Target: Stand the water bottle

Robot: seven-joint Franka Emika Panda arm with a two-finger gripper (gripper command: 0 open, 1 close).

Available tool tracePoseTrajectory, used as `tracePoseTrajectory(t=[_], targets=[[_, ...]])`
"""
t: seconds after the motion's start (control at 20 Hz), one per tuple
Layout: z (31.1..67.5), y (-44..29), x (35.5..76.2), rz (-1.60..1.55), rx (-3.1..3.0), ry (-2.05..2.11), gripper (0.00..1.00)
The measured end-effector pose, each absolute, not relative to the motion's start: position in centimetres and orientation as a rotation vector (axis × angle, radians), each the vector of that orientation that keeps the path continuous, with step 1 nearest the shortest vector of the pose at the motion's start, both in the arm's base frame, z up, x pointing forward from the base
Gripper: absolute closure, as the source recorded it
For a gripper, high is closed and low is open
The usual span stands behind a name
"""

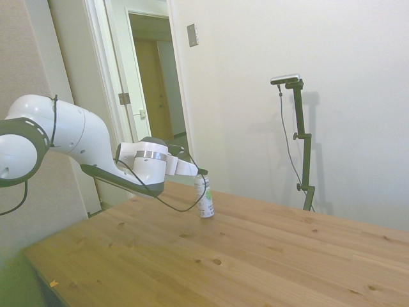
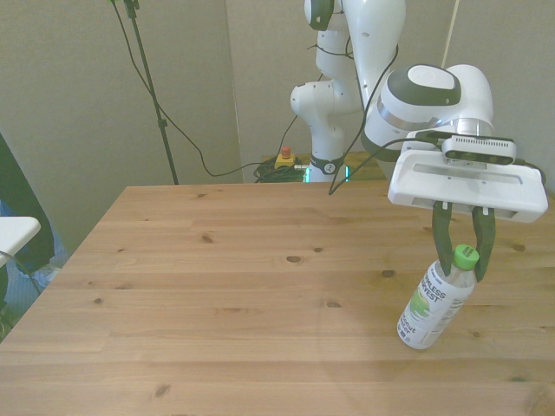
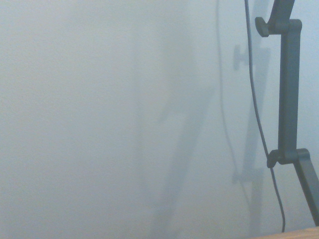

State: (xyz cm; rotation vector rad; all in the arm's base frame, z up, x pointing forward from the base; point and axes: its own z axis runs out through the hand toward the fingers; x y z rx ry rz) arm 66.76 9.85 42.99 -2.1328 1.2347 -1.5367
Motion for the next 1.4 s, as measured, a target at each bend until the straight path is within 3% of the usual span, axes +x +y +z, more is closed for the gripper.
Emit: tracePoseTrajectory(t=[0.15, 0.2, 1.05, 1.4], targets=[[42.7, 9.7, 66.8, -1.549, -2.117, 1.229, 1.00], [42.6, 9.6, 66.7, -1.553, -2.113, 1.226, 0.00], [41.7, 8.6, 64.3, -1.506, -2.136, 1.235, 0.00], [45.7, 9.4, 63.3, -1.502, -2.079, 1.242, 0.00]])
